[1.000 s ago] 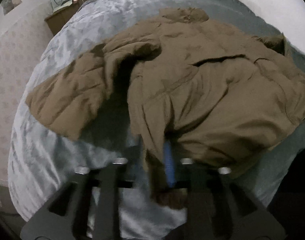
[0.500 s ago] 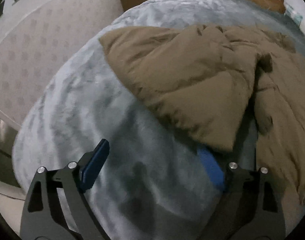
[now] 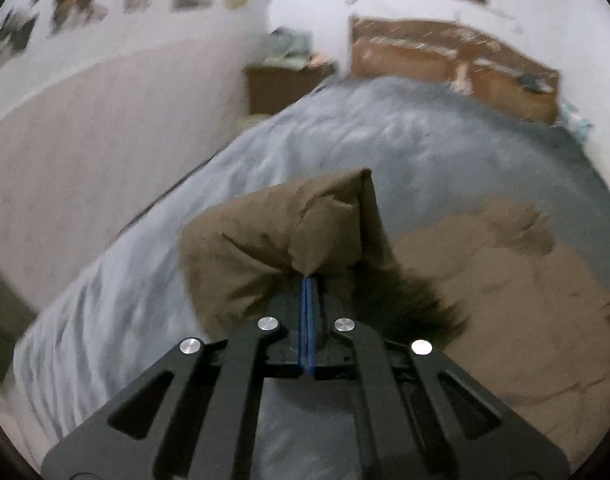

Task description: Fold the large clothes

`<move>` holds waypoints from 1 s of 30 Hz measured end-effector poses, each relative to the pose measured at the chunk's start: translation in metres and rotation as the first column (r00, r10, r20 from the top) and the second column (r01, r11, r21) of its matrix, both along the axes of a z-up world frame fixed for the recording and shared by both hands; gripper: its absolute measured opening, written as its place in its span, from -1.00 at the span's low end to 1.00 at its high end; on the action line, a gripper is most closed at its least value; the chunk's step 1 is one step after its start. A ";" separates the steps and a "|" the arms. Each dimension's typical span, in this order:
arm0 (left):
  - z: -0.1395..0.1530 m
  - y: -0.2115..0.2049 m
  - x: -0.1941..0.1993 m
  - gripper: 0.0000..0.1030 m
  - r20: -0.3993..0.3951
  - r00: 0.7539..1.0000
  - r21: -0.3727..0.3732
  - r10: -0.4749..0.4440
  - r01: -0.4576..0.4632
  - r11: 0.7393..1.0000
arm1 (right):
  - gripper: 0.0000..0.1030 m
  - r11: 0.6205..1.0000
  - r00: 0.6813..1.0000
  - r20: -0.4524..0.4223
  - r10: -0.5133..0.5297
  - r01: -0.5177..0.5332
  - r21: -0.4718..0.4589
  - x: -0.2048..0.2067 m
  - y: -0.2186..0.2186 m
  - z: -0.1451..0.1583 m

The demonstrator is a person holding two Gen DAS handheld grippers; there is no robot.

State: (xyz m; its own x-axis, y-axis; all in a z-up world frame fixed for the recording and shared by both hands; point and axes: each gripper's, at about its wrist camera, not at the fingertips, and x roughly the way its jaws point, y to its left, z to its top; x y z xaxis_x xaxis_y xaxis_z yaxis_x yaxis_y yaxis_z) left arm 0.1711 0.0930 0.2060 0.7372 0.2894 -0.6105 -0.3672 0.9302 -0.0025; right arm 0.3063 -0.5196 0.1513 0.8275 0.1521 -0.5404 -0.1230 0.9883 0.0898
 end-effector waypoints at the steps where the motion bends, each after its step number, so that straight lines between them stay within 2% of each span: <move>1: 0.012 -0.014 0.009 -1.00 0.015 0.999 0.008 -0.031 0.031 0.999 | 0.83 1.000 1.000 0.008 -0.008 0.008 0.014 0.005 0.000 0.003; 3: 0.035 -0.055 0.037 -1.00 0.053 0.993 0.036 -0.104 0.103 0.994 | 0.84 0.997 0.998 0.029 -0.049 0.047 0.066 0.024 -0.005 0.009; 5: 0.040 -0.090 0.057 -1.00 0.064 0.985 0.030 -0.161 0.159 0.987 | 0.90 0.990 0.997 0.031 -0.070 0.065 0.124 0.041 -0.011 0.007; 8: 0.030 -0.148 0.068 -1.00 0.066 0.948 -0.072 -0.311 0.316 0.946 | 0.91 0.983 0.996 0.034 -0.079 0.073 0.167 0.057 -0.013 -0.008; 9: 0.014 -0.175 0.078 -1.00 0.054 0.922 -0.128 -0.383 0.387 0.913 | 0.91 0.983 0.994 0.065 -0.082 0.070 0.167 0.057 -0.013 -0.017; 10: -0.001 -0.194 0.099 -0.69 0.035 0.899 -0.166 -0.436 0.435 0.885 | 0.91 0.984 0.988 0.123 -0.094 0.074 0.161 0.051 -0.014 -0.025; 11: -0.024 -0.221 0.105 0.00 0.005 0.872 -0.192 -0.490 0.482 0.855 | 0.92 0.986 0.983 0.150 -0.110 0.088 0.143 0.047 -0.015 -0.033; 13: -0.059 -0.256 0.101 0.70 -0.029 0.854 -0.174 -0.519 0.507 0.844 | 0.92 0.986 0.983 0.087 -0.159 0.155 0.061 0.053 -0.016 -0.051; 15: -0.089 -0.281 0.100 0.70 -0.047 0.827 -0.207 -0.561 0.541 0.815 | 0.92 0.983 0.987 0.017 -0.157 0.154 0.096 0.063 -0.022 -0.064; 16: -0.100 -0.294 0.099 0.69 -0.067 0.805 -0.224 -0.589 0.563 0.795 | 0.92 0.985 0.990 0.002 -0.139 0.138 0.105 0.065 -0.023 -0.066; 17: -0.093 -0.300 0.098 0.66 -0.084 0.799 -0.211 -0.596 0.570 0.794 | 0.92 0.989 0.993 -0.004 -0.118 0.117 0.087 0.067 -0.021 -0.067; 18: -0.079 -0.304 0.092 0.68 -0.056 0.798 -0.177 -0.600 0.584 0.792 | 0.92 0.992 0.993 0.008 -0.114 0.113 0.059 0.067 -0.019 -0.067; 19: -0.058 -0.302 0.080 0.80 0.011 0.796 -0.123 -0.605 0.601 0.789 | 0.92 0.994 0.994 0.027 -0.110 0.110 0.022 0.066 -0.017 -0.066; 20: -0.039 -0.296 0.069 0.94 0.051 0.804 -0.057 -0.592 0.595 0.802 | 0.92 0.995 0.994 0.044 -0.103 0.104 -0.012 0.064 -0.012 -0.066; 21: -0.031 -0.289 0.062 0.94 0.064 0.822 -0.007 -0.566 0.568 0.823 | 0.92 0.996 0.995 0.047 -0.089 0.089 -0.018 0.063 -0.011 -0.066; 22: -0.021 -0.279 0.057 0.94 0.071 0.856 0.064 -0.512 0.508 0.859 | 0.92 0.997 0.997 0.046 -0.068 0.069 -0.019 0.063 -0.008 -0.069; 24: -0.019 -0.260 0.054 0.94 0.032 0.902 0.149 -0.430 0.421 0.895 | 0.92 0.999 0.999 0.026 -0.038 0.039 -0.031 0.065 -0.001 -0.079; 26: -0.033 -0.233 0.058 0.94 -0.049 0.931 0.202 -0.361 0.364 0.909 | 0.92 0.999 1.000 -0.001 0.002 -0.002 -0.045 0.069 0.007 -0.089; 28: -0.048 -0.209 0.057 0.94 -0.101 0.948 0.213 -0.301 0.316 0.924 | 0.92 0.999 1.000 0.000 0.024 -0.024 -0.037 0.069 0.014 -0.091; 30: -0.055 -0.181 0.052 0.94 -0.109 0.960 0.195 -0.259 0.276 0.941 | 0.92 0.999 0.999 -0.004 0.037 -0.037 -0.009 0.070 0.021 -0.092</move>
